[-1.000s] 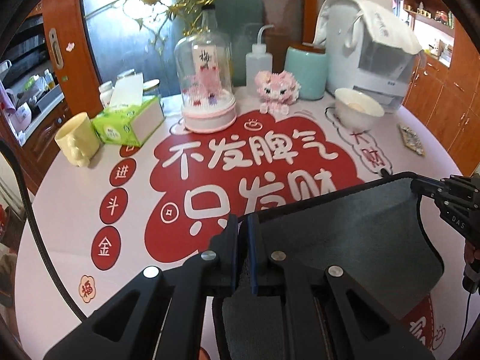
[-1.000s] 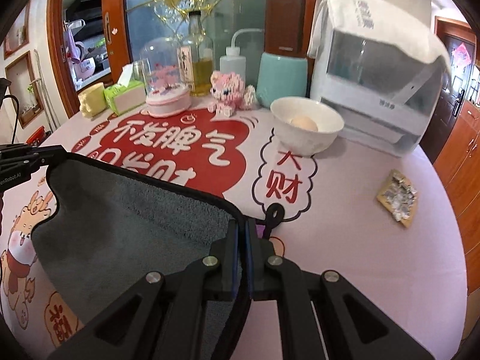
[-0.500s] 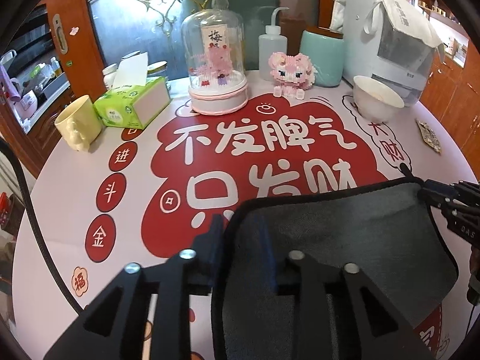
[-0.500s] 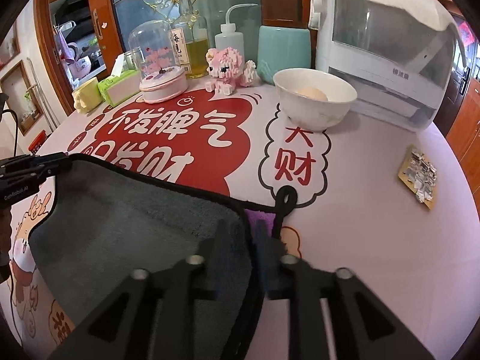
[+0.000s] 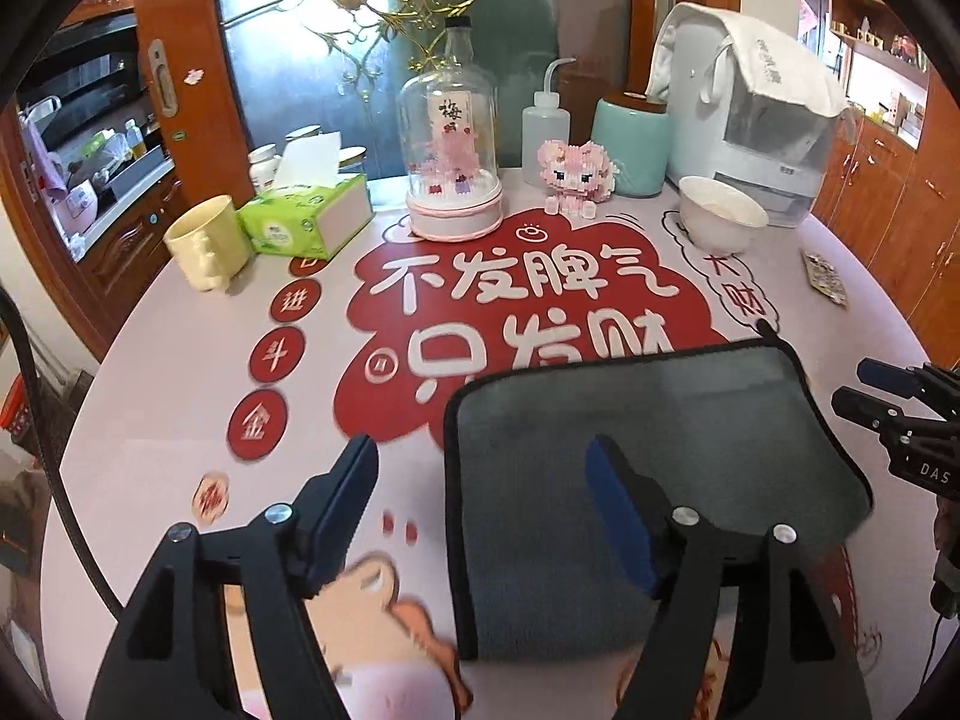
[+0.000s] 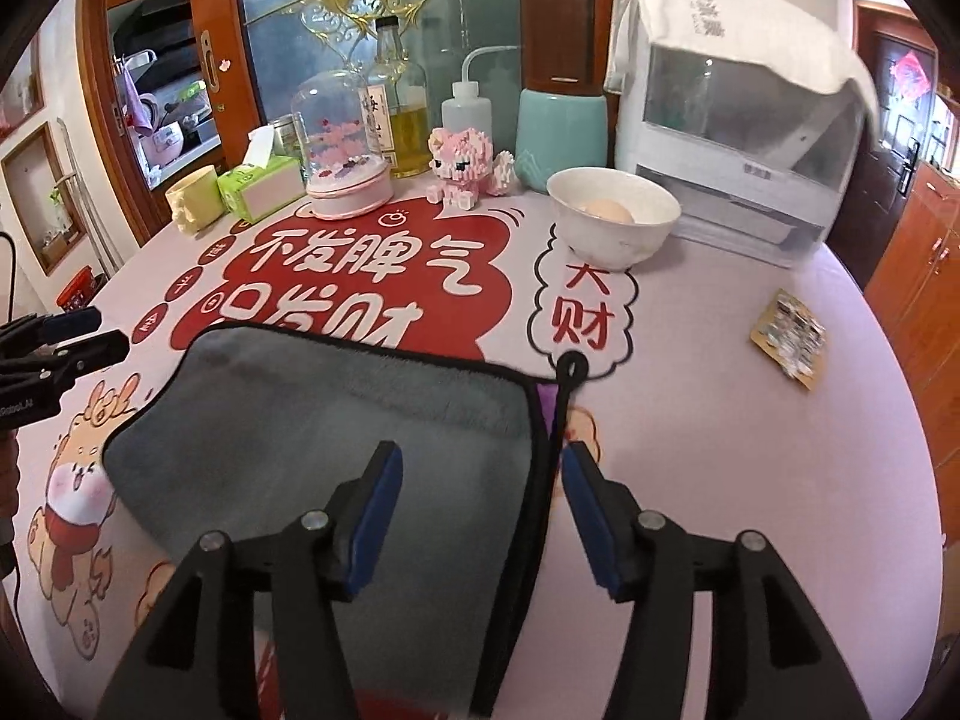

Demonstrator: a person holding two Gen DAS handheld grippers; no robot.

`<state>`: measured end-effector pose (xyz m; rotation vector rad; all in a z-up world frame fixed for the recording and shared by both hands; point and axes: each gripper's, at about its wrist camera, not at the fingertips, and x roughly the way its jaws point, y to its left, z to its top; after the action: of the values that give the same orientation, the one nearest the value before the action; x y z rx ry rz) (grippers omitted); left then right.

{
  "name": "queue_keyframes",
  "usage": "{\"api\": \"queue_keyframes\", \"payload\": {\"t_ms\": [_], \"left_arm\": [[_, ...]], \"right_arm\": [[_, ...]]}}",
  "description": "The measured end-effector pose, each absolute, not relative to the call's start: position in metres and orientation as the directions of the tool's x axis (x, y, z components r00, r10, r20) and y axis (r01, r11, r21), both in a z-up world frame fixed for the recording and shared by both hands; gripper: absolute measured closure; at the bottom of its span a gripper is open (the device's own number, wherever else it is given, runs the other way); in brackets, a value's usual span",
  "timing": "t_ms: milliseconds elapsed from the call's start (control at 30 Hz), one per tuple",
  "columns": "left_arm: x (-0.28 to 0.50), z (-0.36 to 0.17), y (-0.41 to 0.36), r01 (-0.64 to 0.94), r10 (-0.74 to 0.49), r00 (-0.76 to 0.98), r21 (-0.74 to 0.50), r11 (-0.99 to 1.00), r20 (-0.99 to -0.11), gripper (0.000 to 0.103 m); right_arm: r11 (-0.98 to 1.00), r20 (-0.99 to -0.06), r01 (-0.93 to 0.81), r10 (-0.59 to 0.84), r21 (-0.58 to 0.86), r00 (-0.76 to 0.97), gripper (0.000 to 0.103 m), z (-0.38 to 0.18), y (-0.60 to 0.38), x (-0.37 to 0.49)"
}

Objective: Fold towel

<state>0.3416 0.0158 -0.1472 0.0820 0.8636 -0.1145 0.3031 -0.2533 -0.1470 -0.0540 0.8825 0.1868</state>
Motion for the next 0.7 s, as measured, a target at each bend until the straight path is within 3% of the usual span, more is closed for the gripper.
{"api": "queue_keyframes", "payload": {"t_ms": [300,700], "left_arm": [[0.241,-0.138,0.034,0.127,-0.087,0.607,-0.012,0.992,-0.79,0.027],[0.115,-0.14,0.062,0.157,-0.107,0.513,-0.03,0.987,-0.852,0.026]], "right_arm": [[0.993,-0.79,-0.099,0.11,0.063,0.603,0.046,-0.138,-0.239,0.211],[0.993,-0.822,-0.026,0.112,0.118,0.559,0.033,-0.134,-0.211,0.08]]}}
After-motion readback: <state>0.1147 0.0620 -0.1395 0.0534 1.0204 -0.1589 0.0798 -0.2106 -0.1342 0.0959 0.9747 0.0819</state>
